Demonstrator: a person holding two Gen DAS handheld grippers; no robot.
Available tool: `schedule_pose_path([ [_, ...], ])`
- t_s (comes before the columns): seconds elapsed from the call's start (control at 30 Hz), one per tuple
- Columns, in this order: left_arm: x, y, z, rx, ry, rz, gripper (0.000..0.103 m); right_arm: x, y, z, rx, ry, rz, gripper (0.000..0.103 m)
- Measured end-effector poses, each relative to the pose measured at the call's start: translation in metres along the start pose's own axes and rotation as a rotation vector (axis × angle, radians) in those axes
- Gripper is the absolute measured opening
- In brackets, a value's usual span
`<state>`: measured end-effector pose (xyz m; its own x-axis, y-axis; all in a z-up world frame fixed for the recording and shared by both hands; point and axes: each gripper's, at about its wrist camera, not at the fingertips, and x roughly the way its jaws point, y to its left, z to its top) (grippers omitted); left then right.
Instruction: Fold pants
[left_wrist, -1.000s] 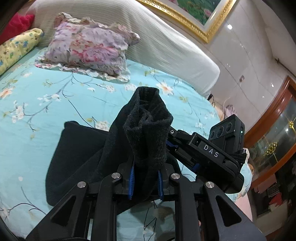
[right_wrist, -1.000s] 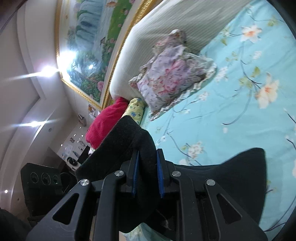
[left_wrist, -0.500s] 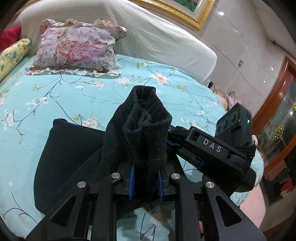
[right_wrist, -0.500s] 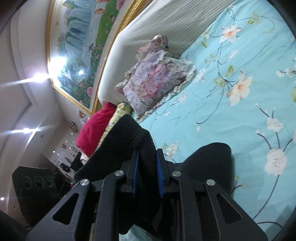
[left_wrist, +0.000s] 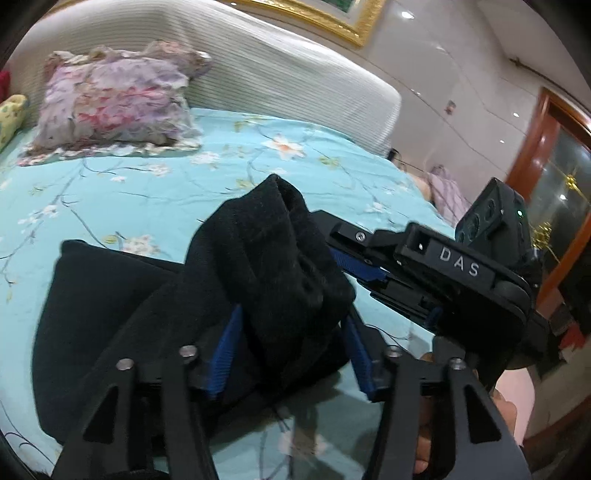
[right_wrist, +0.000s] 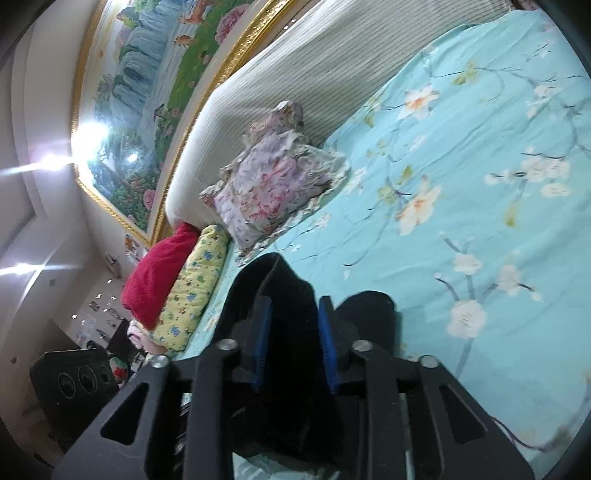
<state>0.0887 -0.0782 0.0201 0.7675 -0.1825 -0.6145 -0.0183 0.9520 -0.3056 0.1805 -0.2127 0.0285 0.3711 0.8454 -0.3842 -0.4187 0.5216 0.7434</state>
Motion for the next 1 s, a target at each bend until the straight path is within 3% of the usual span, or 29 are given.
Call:
schedule_pose_path([
  [0.07, -0.001, -0.006, -0.003, 0.023, -0.003, -0.002, 0.066, -0.007, -0.001, -0.001, 0.005, -0.010, -0.032, 0.046],
  [0.23, -0.009, -0.010, -0.007, 0.045, 0.007, -0.029, 0.066, -0.028, -0.004, -0.004, 0.023, -0.044, -0.039, 0.050],
  [0.47, -0.038, 0.003, -0.005, 0.009, -0.037, -0.039, 0.072, -0.047, 0.009, -0.005, -0.002, -0.078, -0.054, 0.073],
  [0.73, -0.073, 0.043, 0.003, -0.088, -0.096, 0.018, 0.075, -0.048, 0.030, -0.015, -0.051, -0.053, -0.091, 0.076],
  [1.0, -0.086, 0.082, 0.003, -0.189, -0.106, 0.049, 0.076, -0.043, 0.041, -0.026, -0.087, -0.024, -0.138, 0.082],
])
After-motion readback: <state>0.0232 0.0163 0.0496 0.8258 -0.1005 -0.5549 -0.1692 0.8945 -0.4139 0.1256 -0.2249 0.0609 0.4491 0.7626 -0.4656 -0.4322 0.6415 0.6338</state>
